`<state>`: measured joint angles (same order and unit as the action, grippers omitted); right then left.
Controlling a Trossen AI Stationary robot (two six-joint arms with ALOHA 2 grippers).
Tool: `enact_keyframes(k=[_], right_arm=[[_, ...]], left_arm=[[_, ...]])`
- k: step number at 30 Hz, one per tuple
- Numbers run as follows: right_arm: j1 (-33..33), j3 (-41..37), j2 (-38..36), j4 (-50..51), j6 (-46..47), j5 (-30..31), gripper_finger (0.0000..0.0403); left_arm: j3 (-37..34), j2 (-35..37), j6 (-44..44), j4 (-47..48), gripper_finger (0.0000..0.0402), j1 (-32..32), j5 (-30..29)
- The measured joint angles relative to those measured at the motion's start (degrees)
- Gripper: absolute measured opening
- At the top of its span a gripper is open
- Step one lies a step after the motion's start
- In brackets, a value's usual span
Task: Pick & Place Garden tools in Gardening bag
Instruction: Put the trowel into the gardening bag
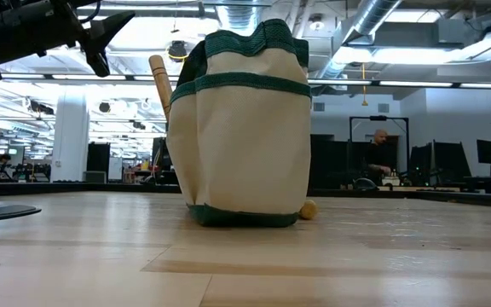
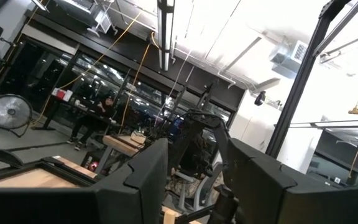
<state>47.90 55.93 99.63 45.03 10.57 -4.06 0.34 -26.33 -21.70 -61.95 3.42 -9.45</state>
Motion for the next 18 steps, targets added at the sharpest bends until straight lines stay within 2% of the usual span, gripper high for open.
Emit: enact_keyframes(k=[4,12,18], right_arm=[[-0.4,-1.0,0.0,-1.6,0.0,1.4,0.0178],[-1.8,-1.9,-0.1,-3.7,3.1,1.0,0.0066],[-5.4,-1.4,-1.4,-6.2,7.9,0.8,0.0060]], left_arm=[[0.0,0.0,0.0,0.0,0.0166,0.0,0.0],[0.0,0.0,-1.3,0.0,0.0166,0.0,-0.1],[0.0,0.0,-1.6,0.0,0.0166,0.0,-0.1]])
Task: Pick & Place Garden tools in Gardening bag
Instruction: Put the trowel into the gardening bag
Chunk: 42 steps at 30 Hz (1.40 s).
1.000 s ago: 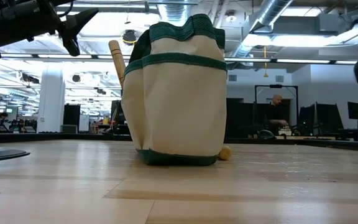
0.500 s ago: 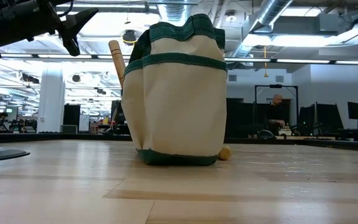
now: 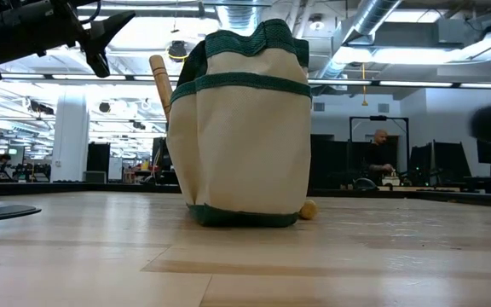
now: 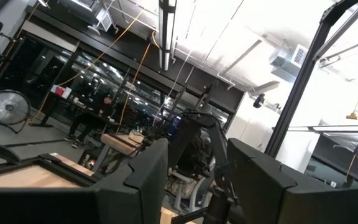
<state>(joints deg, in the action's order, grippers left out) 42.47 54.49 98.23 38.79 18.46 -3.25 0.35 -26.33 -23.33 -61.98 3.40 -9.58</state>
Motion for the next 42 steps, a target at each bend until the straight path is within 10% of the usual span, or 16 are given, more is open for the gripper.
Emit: enact_keyframes(k=[10,19,30,42], right_arm=[[-8.1,10.2,-10.1,-1.7,2.2,11.9,0.0060],[-17.4,22.2,-14.2,-22.5,-17.9,14.9,0.0060],[-28.7,26.2,-0.5,-47.8,-26.0,-13.7,0.0060],[-32.4,30.7,13.7,-61.6,-21.9,-30.5,0.0060]], left_arm=[[0.0,0.0,-0.1,0.0,0.0166,0.0,0.0],[0.0,0.0,-0.1,0.0,0.0166,0.0,0.0],[0.0,-0.4,-0.1,0.0,0.0166,0.0,0.1],[0.0,-2.1,-0.1,0.0,0.0166,0.0,0.1]])
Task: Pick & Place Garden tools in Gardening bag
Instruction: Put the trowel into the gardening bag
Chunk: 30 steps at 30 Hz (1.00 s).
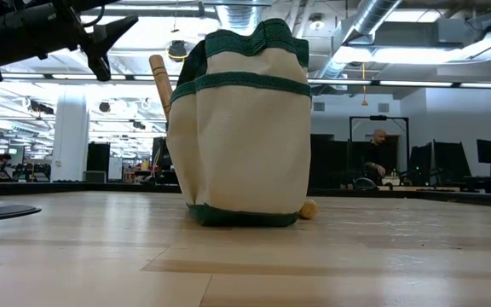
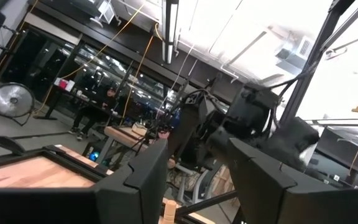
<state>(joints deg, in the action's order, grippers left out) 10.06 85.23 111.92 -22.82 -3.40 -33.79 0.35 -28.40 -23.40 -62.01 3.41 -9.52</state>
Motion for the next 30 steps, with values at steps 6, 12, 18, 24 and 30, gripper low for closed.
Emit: enact_keyframes(k=[6,12,18,24,30], right_arm=[[-2.4,-0.6,-0.1,4.3,-4.1,-3.2,0.0060],[-5.9,-0.6,-0.2,4.2,-4.3,-8.8,0.0060],[-7.4,-0.6,-0.1,3.9,-4.7,-12.6,0.0060],[-7.4,-0.6,0.8,2.9,-5.0,-13.3,0.0064],[-6.6,-0.7,5.0,-0.9,-1.9,-16.3,0.0064]], left_arm=[[0.0,-0.1,0.0,-0.1,0.0166,0.0,0.0],[0.0,-0.1,0.2,-0.7,0.0166,0.0,-0.5],[0.0,-0.1,0.6,-1.0,0.0166,0.0,-0.9],[0.0,-0.1,0.6,-1.0,0.0166,0.0,-1.4],[0.0,-0.1,0.6,-1.1,0.0166,0.0,-1.4]])
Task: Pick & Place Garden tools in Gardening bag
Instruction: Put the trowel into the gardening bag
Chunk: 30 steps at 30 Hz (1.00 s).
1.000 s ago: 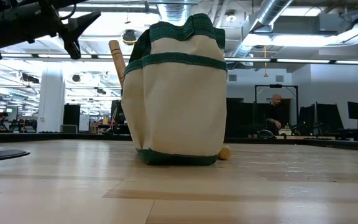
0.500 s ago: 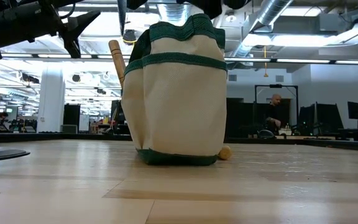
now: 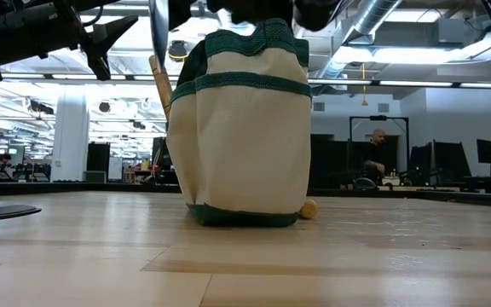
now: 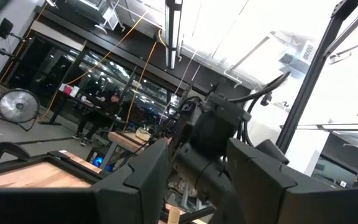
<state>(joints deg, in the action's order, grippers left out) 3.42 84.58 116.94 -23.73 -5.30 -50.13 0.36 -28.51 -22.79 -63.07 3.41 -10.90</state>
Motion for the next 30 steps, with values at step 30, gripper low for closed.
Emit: enact_keyframes(k=[30], right_arm=[[-2.8,-3.5,-0.4,4.7,-1.3,-0.7,0.0066]], left_arm=[[0.0,0.0,0.0,0.0,0.0166,0.0,0.0]])
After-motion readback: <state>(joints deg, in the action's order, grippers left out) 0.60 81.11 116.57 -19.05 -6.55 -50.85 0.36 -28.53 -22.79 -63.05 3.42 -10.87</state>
